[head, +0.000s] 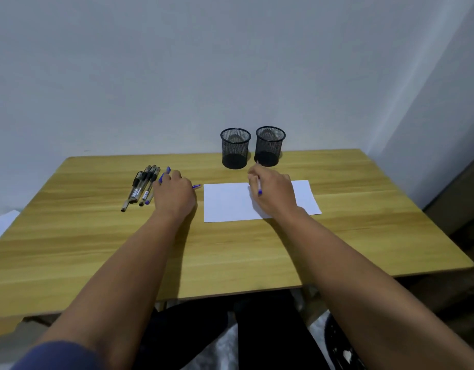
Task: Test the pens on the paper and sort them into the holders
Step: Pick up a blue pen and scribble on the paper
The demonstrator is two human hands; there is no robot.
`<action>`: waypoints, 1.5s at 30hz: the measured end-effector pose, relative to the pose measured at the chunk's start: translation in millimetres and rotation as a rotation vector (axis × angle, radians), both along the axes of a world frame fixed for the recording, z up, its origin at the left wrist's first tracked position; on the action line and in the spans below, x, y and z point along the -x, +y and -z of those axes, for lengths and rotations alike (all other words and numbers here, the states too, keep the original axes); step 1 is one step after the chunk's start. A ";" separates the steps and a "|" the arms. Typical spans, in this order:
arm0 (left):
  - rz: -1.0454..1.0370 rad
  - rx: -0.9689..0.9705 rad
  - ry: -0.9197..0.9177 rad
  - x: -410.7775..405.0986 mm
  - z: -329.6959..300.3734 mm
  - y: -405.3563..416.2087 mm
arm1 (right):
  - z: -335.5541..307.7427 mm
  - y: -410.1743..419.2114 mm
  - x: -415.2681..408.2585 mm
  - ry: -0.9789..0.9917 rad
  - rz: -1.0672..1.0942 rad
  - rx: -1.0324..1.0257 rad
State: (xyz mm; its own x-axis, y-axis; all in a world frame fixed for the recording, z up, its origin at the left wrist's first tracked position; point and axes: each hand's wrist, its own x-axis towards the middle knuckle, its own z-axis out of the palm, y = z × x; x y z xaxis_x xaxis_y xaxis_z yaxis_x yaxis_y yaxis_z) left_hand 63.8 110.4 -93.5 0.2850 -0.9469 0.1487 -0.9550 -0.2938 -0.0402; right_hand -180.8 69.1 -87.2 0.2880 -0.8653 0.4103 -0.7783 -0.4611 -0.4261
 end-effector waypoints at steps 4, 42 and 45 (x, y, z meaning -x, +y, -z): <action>0.178 0.160 0.127 5.0 0.2 10.7 | 4.7 9.2 -6.9 0.125 -0.021 -0.095; 0.367 0.090 0.336 4.3 32.4 15.3 | 25.1 -44.2 -94.8 -0.993 -0.087 -0.647; 0.371 0.094 0.354 4.4 33.4 14.6 | 30.9 -43.9 -97.8 -0.924 -0.132 -0.533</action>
State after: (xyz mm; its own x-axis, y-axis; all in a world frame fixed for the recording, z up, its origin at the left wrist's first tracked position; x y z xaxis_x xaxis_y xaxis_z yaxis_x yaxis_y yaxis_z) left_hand 59.4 125.0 -126.9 -0.0191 -0.9809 0.1937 -0.9459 0.0805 0.3142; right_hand -82.9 25.1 -118.1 0.1638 -0.9819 0.0954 -0.0098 -0.0983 -0.9951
